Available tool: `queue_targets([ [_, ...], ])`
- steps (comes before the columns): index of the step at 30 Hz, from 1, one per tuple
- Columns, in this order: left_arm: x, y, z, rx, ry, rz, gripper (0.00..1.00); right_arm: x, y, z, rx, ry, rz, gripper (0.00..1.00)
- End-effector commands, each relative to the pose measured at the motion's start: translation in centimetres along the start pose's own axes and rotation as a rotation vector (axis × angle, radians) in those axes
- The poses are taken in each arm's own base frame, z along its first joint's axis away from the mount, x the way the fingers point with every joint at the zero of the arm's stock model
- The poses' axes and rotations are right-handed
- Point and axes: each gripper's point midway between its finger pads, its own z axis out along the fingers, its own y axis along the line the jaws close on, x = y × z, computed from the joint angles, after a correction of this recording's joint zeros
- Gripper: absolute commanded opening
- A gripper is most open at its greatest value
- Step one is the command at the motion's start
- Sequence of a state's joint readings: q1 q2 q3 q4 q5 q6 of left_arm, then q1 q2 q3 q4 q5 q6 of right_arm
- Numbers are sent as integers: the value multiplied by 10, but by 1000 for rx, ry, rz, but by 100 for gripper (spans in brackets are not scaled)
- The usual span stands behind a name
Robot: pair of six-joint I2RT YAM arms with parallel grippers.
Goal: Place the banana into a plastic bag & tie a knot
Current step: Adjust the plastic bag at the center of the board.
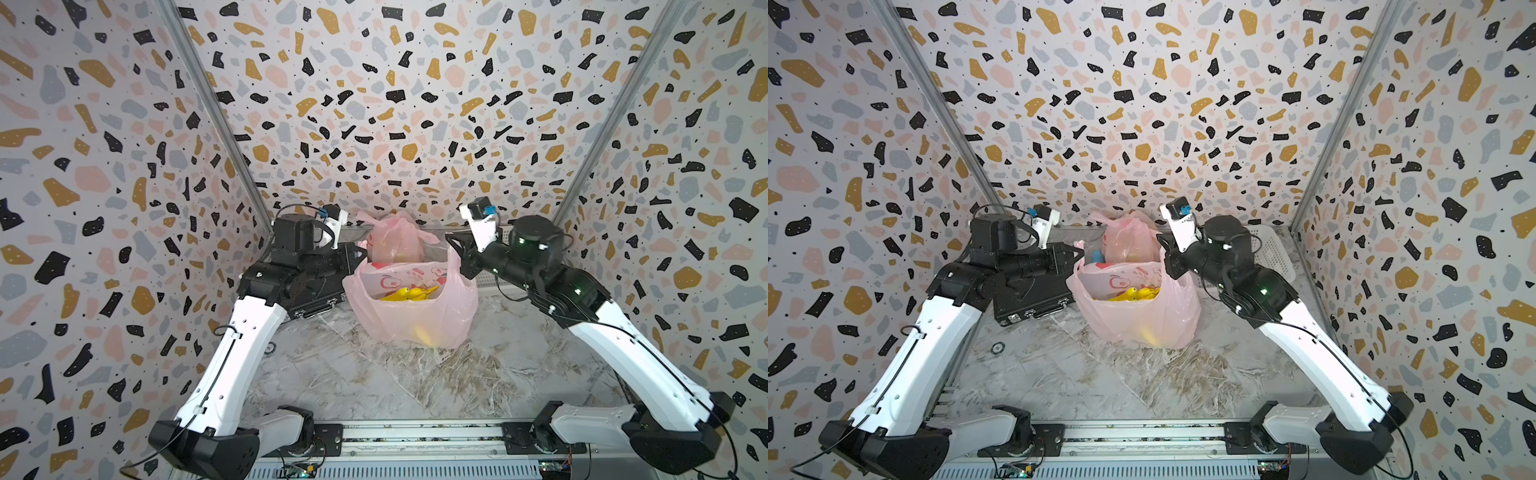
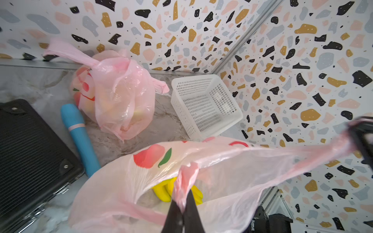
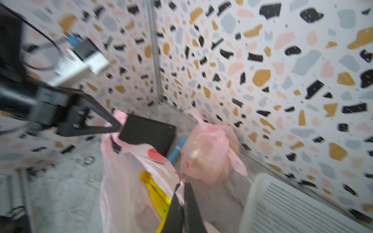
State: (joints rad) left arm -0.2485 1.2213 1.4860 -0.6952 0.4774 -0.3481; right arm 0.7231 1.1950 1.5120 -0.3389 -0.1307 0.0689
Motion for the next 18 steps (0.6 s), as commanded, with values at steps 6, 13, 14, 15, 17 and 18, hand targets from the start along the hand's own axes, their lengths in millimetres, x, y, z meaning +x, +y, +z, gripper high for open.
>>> queue_targets([
  [6,-40,-22,-58,-71,-148,81,0,-28,26,-20,-316,-121,273,0],
  [13,-32,-43,-82,-3,-179,72,0,-11,27,-27,-365,-89,371,0],
  [14,-31,-42,-83,-5,-177,70,0,-9,25,-27,-358,-86,382,0],
  [15,-29,-43,-84,-3,-174,70,0,-7,25,-26,-363,-83,392,0],
  [17,-27,-41,-82,-6,-171,66,0,-3,24,-25,-368,-79,405,0],
  [18,-26,-39,-80,-7,-168,65,0,0,22,-22,-361,-72,411,0],
])
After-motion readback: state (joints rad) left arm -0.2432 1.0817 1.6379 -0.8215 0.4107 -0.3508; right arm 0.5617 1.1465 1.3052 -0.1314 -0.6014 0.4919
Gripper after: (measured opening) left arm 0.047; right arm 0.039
